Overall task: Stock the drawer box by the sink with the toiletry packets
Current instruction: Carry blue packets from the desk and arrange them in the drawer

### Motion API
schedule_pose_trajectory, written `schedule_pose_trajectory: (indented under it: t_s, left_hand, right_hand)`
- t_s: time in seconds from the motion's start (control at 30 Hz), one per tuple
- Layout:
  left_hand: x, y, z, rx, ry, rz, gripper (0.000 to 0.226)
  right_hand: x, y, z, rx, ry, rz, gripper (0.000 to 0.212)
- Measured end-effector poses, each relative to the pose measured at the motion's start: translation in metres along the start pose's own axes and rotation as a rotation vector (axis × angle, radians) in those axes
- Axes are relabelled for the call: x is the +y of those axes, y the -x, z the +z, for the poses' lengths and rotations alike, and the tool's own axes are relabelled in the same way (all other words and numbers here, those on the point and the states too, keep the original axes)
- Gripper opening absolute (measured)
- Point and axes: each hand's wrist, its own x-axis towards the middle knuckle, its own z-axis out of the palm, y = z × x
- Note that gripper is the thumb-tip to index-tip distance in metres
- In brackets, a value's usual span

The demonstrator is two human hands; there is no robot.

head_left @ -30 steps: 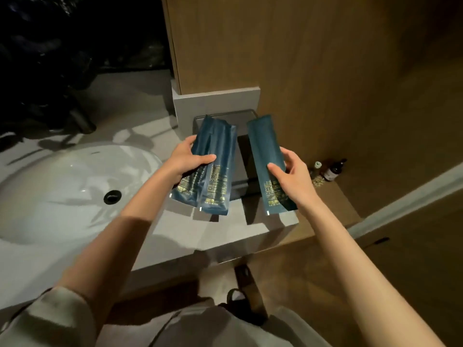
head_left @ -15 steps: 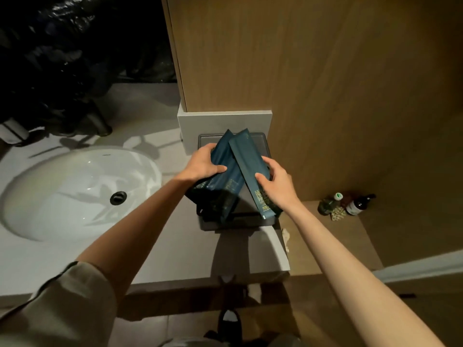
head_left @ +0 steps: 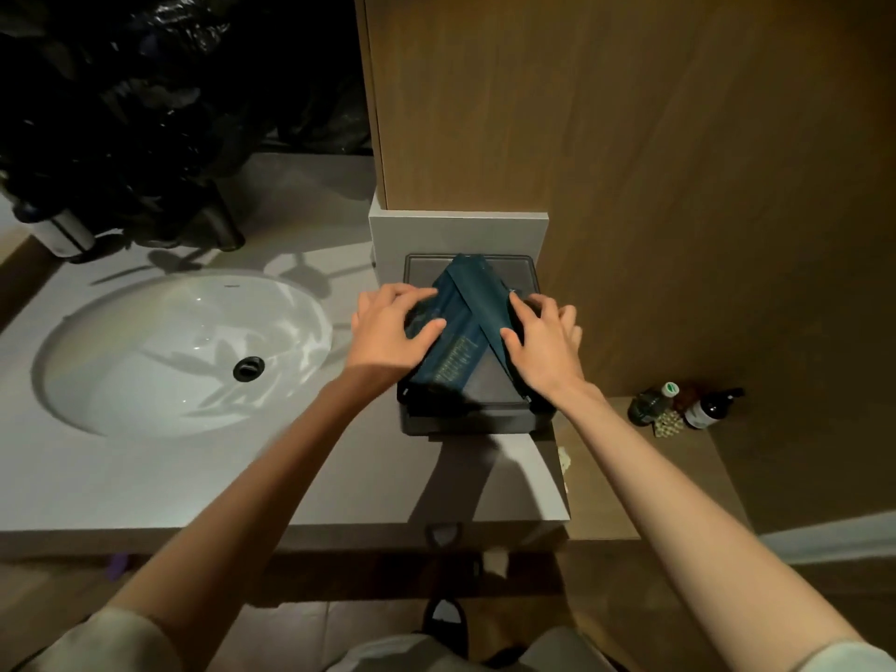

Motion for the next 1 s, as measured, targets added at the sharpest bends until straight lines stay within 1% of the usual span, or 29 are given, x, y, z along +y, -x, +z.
schedule_pose_trajectory:
  t_s: [0.1, 0.2, 0.27, 0.37, 0.43, 0.47, 0.57, 0.63, 0.7, 0.73, 0.8, 0.83, 0.9, 0.93, 0.97, 1.0]
  left_hand:
    - [-0.004, 0.043, 0.003, -0.037, -0.072, 0.109, 0.043]
    - [-0.015, 0.074, 0.020, -0.052, -0.218, 0.234, 0.041]
    - [-0.021, 0.081, 0.027, -0.074, -0.333, 0.281, 0.041]
    - [-0.026, 0.080, 0.023, -0.160, -0.484, 0.307, 0.049]
    - [-0.029, 0.076, 0.016, -0.184, -0.571, 0.333, 0.053]
    - [-0.030, 0.073, 0.013, -0.185, -0.609, 0.344, 0.052]
    - [-0.032, 0.065, 0.008, -0.221, -0.664, 0.336, 0.046]
    - [-0.034, 0.064, 0.009, -0.212, -0.650, 0.340, 0.047]
    - [-0.033, 0.076, 0.011, -0.118, -0.521, 0.344, 0.046]
    - [-0.032, 0.087, 0.011, -0.044, -0.384, 0.320, 0.045]
    - [-0.032, 0.113, 0.016, 0.095, -0.058, 0.172, 0.041]
    - [-0.033, 0.127, 0.019, 0.133, 0.108, 0.051, 0.037]
    - [-0.033, 0.146, 0.026, 0.141, 0.518, -0.246, 0.027]
    - [-0.035, 0.149, 0.029, 0.113, 0.758, -0.424, 0.022]
    - [-0.038, 0.151, 0.030, 0.040, 0.989, -0.610, 0.021]
    - [-0.040, 0.150, 0.031, -0.066, 1.194, -0.767, 0.027]
  right_hand:
    - [-0.003, 0.015, -0.010, 0.020, -0.022, -0.079, 0.049]
    - [-0.005, 0.042, -0.014, 0.018, -0.060, -0.162, 0.039]
    - [-0.004, 0.060, -0.012, 0.005, -0.041, -0.194, 0.034]
    - [-0.002, 0.081, -0.006, -0.026, 0.014, -0.188, 0.034]
    - [0.000, 0.090, 0.000, -0.044, 0.065, -0.171, 0.035]
    - [0.000, 0.092, 0.003, -0.053, 0.088, -0.164, 0.036]
    - [-0.002, 0.093, 0.007, -0.069, 0.119, -0.157, 0.037]
    - [-0.004, 0.093, 0.007, -0.078, 0.117, -0.153, 0.037]
    - [-0.004, 0.092, 0.006, -0.100, 0.115, -0.149, 0.038]
    - [-0.002, 0.092, 0.005, -0.118, 0.115, -0.149, 0.038]
    - [0.000, 0.092, 0.004, -0.165, 0.118, -0.156, 0.040]
    - [0.001, 0.092, 0.003, -0.188, 0.123, -0.161, 0.040]
    - [0.002, 0.091, 0.001, -0.227, 0.134, -0.164, 0.042]
    - [0.001, 0.091, 0.000, -0.241, 0.140, -0.164, 0.043]
    - [0.001, 0.090, -0.001, -0.253, 0.144, -0.164, 0.043]
    - [0.001, 0.090, -0.002, -0.264, 0.147, -0.163, 0.044]
